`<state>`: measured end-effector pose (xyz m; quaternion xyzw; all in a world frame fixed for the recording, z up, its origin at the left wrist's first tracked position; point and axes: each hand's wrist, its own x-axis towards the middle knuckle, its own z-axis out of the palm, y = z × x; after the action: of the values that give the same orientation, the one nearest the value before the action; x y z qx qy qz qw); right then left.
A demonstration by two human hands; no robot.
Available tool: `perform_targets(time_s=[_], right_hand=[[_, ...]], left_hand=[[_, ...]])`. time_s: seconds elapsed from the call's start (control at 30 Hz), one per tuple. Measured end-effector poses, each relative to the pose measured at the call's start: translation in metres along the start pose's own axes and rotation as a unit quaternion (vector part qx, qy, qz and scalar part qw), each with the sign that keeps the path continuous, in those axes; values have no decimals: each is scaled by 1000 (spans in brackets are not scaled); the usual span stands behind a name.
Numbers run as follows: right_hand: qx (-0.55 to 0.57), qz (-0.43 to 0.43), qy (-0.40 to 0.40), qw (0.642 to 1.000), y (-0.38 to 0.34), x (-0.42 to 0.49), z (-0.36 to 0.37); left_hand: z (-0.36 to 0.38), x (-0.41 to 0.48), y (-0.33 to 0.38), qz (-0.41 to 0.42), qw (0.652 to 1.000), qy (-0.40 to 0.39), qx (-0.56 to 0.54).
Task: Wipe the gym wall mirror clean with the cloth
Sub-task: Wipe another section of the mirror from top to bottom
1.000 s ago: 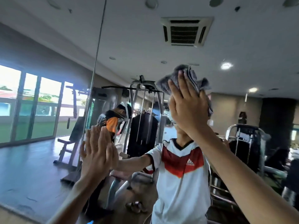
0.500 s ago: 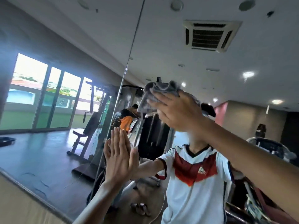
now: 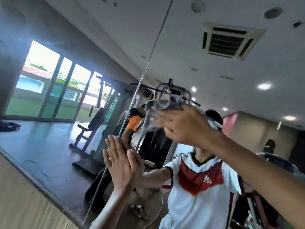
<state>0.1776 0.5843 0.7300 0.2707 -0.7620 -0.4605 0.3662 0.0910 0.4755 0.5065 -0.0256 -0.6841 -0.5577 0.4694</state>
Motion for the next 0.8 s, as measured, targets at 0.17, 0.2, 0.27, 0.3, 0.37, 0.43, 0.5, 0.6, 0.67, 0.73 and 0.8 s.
perform_targets(time_s=[0.17, 0.2, 0.27, 0.3, 0.37, 0.43, 0.5, 0.6, 0.67, 0.73, 0.8], right_hand=[[-34, 252, 70, 965, -3, 58, -10], [-28, 251, 57, 966, -26, 70, -2], [-3, 191, 1, 982, -85, 81, 15], [1, 140, -35, 990, -114, 75, 22], [-9, 37, -100, 994, -152, 41, 31], [14, 6, -101, 995, -156, -13, 30], [32, 62, -67, 995, -130, -61, 17], [-6, 206, -5, 978, -69, -73, -2], [-17, 294, 35, 955, -61, -43, -5], [-28, 294, 38, 955, -84, -14, 9], [-37, 214, 17, 976, -122, -7, 26]], left_hand=[[-1, -26, -6, -37, 999, 10, -8], [-2, -31, -10, -44, 999, 6, -18], [-2, -40, -16, -64, 997, 3, -35], [-3, -44, -17, -73, 997, 6, -41], [-4, -52, -22, -90, 995, 5, -40], [-9, -62, -33, -96, 995, -12, -28], [-10, -72, -44, -69, 997, -33, 5], [-8, -80, -44, -42, 998, -39, 26], [-9, -82, -31, -22, 998, -55, 31], [-8, -87, -18, 20, 997, -63, 38], [-6, -90, -12, 36, 997, -61, 41]])
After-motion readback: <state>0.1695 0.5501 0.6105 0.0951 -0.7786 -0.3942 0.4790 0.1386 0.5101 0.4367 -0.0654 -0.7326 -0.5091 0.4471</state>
